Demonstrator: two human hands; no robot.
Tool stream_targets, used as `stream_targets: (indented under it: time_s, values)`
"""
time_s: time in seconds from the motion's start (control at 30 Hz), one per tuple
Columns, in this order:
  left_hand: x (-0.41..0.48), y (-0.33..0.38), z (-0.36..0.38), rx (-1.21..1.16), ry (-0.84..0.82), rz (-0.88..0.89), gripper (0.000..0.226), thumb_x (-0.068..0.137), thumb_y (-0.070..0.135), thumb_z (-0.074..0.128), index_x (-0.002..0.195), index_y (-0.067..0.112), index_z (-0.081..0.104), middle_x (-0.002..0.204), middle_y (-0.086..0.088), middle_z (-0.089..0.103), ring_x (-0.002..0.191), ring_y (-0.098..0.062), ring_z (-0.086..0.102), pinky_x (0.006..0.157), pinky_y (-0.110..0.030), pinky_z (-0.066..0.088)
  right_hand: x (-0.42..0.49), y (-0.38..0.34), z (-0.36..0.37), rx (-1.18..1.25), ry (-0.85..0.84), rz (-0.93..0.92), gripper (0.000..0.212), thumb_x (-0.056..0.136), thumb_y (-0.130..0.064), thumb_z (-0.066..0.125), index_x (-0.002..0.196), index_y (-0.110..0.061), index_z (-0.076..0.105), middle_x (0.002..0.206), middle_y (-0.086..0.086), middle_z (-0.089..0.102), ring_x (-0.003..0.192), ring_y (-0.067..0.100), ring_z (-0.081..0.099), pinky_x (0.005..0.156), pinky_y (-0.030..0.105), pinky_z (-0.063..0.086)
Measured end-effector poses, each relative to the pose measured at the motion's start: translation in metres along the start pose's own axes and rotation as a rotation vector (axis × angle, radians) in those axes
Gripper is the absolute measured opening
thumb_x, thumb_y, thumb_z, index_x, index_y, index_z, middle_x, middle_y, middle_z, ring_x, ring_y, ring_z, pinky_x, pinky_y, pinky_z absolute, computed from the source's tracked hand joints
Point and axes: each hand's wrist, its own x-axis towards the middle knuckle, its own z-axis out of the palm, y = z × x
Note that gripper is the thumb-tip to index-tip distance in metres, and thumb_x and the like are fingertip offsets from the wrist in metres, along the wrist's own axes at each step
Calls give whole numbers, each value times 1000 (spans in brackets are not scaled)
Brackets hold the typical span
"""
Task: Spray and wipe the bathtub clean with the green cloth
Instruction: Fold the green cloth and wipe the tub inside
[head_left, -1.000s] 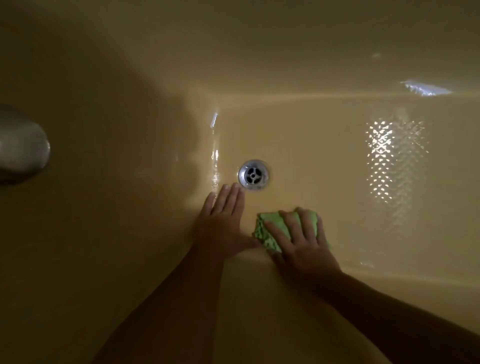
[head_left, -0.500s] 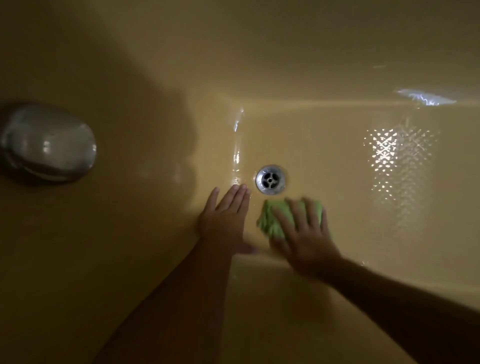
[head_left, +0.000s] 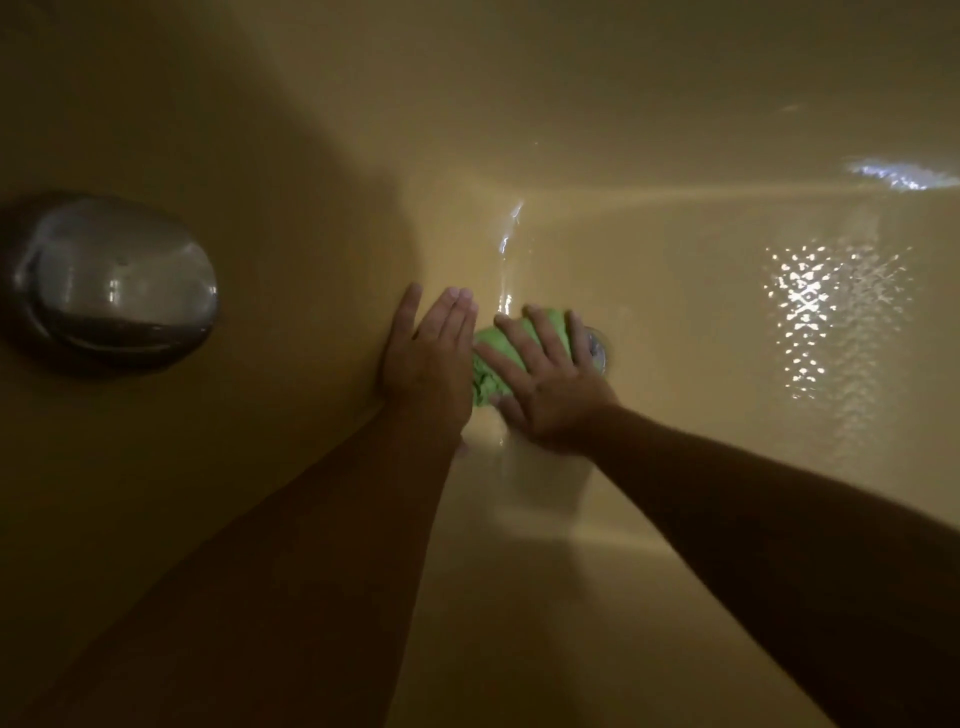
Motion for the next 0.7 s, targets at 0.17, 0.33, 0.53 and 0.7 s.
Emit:
stream_targets:
  time_s: [0.17,0.33,0.53,0.7]
  values:
    - [9,14,0,-225,-122,83,159,62,95,59,157,-4,-23,170,-19,-21,159,-30,-19,123,-62,-14,22,19,-12,-72,47,129,66,102,-56,26,164,-35,17,171,6,21,158,40,9,121,72,-3]
    - [15,20,2,-287,-94,114,139,78,80,61,160,2,-20,170,-14,-25,159,-27,-18,123,-64,-14,-70,-38,13,62,13,120,63,104,-51,38,162,-30,29,162,13,40,153,45,27,119,72,16]
    - [12,25,-2,-365,-152,61,175,46,97,68,156,-1,-28,168,-16,-28,157,-29,-24,114,-62,-25,-131,38,1,-50,-103,-175,61,101,-52,42,159,-32,35,162,10,41,151,43,33,121,68,22]
    - [14,30,-3,-391,-168,48,173,48,95,69,156,1,-29,168,-15,-30,156,-29,-27,115,-61,-26,-18,111,-34,-132,92,118,60,103,-50,43,159,-29,39,163,14,37,150,49,27,120,70,16]
